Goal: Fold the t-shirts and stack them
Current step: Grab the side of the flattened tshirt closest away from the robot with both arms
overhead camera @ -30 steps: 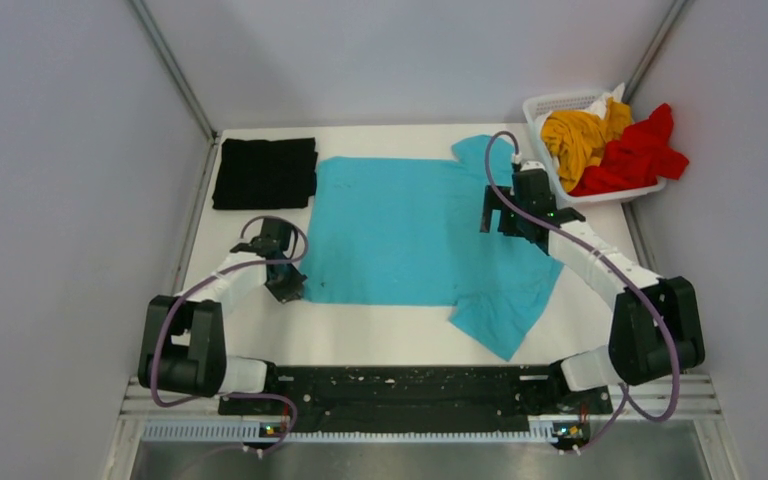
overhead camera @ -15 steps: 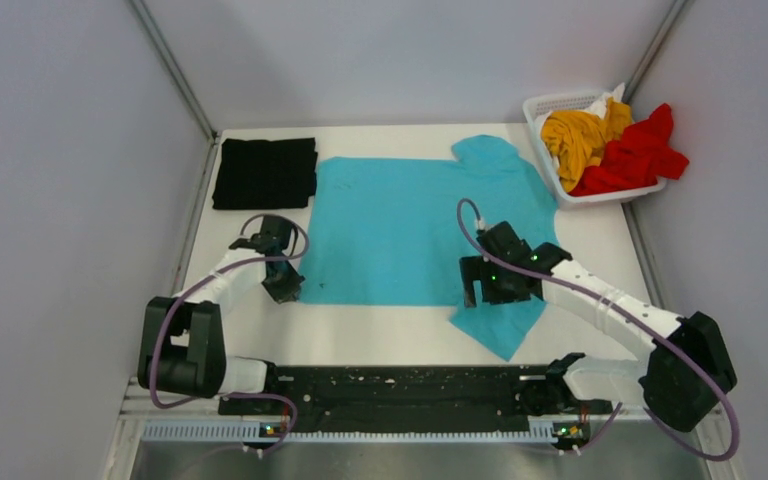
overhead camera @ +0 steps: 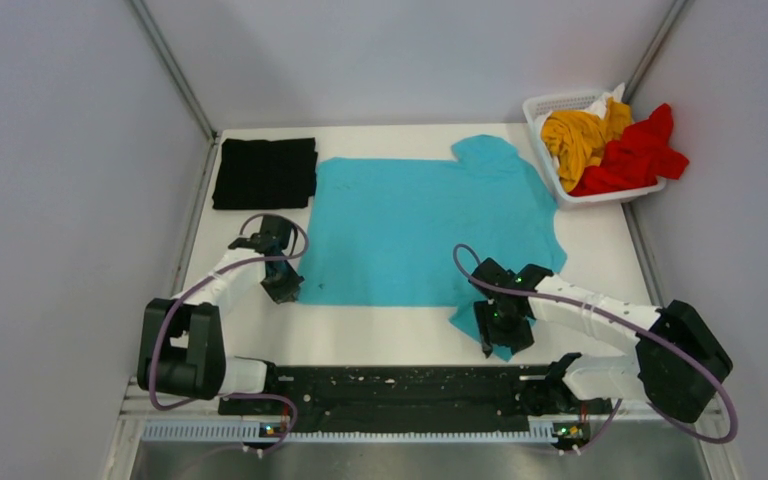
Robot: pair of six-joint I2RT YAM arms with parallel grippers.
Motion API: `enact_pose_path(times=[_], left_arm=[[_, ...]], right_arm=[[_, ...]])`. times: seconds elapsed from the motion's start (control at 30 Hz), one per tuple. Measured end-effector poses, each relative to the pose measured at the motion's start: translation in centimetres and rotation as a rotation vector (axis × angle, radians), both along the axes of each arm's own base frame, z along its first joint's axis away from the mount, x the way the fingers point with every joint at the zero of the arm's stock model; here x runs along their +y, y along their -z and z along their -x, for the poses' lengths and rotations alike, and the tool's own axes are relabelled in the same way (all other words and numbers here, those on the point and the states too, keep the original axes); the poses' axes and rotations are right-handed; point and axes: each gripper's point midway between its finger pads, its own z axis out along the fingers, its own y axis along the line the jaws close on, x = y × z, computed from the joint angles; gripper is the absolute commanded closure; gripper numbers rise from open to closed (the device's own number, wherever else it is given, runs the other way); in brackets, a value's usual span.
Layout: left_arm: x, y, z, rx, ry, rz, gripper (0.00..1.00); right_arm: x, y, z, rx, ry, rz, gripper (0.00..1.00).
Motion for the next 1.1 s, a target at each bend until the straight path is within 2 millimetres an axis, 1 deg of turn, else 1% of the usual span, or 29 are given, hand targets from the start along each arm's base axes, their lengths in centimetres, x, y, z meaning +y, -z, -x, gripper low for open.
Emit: enact_pose_path(times=[0.1, 0.23, 0.33, 0.4, 0.43, 0.5, 0.6, 0.67, 0.8, 0.97, 1.03, 1.1], left_arm=[[0.0, 0.0, 0.0, -0.001, -0.003, 0.001, 1.0], [0.0, -0.1, -0.1, -0.006, -0.008, 0.004, 1.0], [-0.1, -0.4, -0.2, -0.019, -0.018, 0.007, 1.0], [-0.1, -0.6, -0.3, -0.032, -0.025, 0.011, 1.0], [-0.2, -0.7, -0.5, -0.04, -0.029, 0.014, 1.0], [-0.2, -0.9, -0.6, -0.056, -0.033, 0.018, 1.0], [-0.2, -0.9, -0.6, -0.062, -0.043, 0.02, 1.0], [-0.1, -0.8, -0.1, -0.054, -0.048, 0.018, 1.0], [0.2, -0.6, 1.4, -0.038, -0.061, 0.011, 1.0], [0.5, -0.6, 4.0, -0.031, -0.086, 0.016, 1.0], [0.5, -0.7, 4.5, -0.031, -0.091, 0.021, 1.0], [0.2, -0.8, 4.5, -0.033, -0.092, 0.036, 1.0]], right_arm=[[-0.4, 0.4, 0.4, 0.021, 0.021, 0.03, 0.49], [-0.6, 0.9, 0.1, 0.021, 0.062, 0.059, 0.56], [-0.6, 1.5, -0.1, 0.015, 0.092, 0.071, 0.66], [-0.6, 1.6, -0.1, 0.018, 0.107, 0.076, 0.73], [-0.6, 1.6, -0.1, 0.02, 0.113, 0.079, 0.79], [-0.7, 1.6, 0.0, 0.02, 0.128, 0.084, 1.0], [-1.0, 1.5, 0.2, 0.008, 0.15, 0.081, 1.0], [-1.0, 1.5, 0.5, 0.003, 0.167, 0.06, 1.0], [-1.0, 0.9, 2.3, 0.043, 0.185, 0.024, 1.0], [-1.4, -0.3, 4.3, 0.091, 0.195, -0.005, 1.0], [-1.6, -0.5, 4.8, 0.106, 0.196, -0.001, 1.0], [-1.9, -0.7, 4.8, 0.105, 0.196, 0.013, 1.0]])
